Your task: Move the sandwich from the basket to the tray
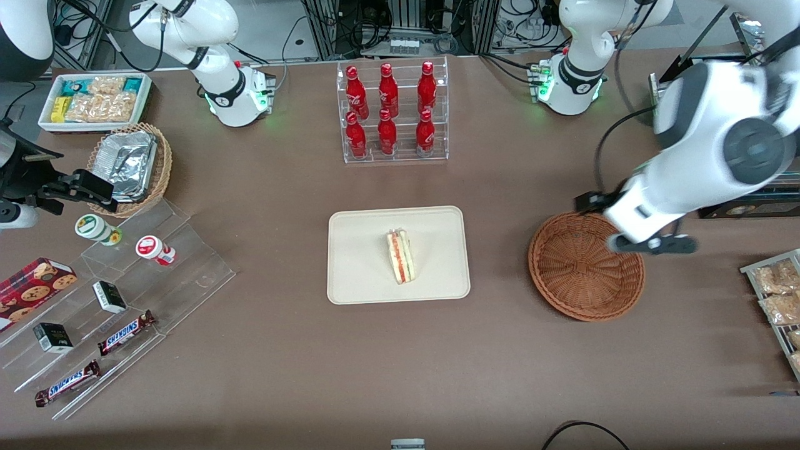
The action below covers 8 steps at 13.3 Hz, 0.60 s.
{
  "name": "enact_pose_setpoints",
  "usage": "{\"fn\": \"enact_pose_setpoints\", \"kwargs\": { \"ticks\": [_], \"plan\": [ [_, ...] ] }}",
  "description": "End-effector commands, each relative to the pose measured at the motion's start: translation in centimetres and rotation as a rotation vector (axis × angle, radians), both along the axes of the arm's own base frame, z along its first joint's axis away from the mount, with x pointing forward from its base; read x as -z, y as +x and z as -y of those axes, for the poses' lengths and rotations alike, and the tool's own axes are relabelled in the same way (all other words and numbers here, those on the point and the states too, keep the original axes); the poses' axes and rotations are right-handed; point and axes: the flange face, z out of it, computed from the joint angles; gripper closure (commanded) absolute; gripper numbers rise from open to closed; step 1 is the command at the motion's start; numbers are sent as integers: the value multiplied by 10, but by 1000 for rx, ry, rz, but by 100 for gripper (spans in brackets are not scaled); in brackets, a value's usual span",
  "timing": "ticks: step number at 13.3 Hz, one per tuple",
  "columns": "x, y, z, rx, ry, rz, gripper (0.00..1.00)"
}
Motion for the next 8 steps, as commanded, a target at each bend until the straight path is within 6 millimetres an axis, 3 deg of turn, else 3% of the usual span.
{"fn": "enact_pose_setpoints", "kwargs": {
  "ticks": [1, 4, 8],
  "plan": [
    [-34, -26, -41, 29, -16, -3, 0],
    [-65, -38, -90, 42, -31, 2, 0],
    [-94, -60, -101, 21, -19, 19, 0]
  ]
}}
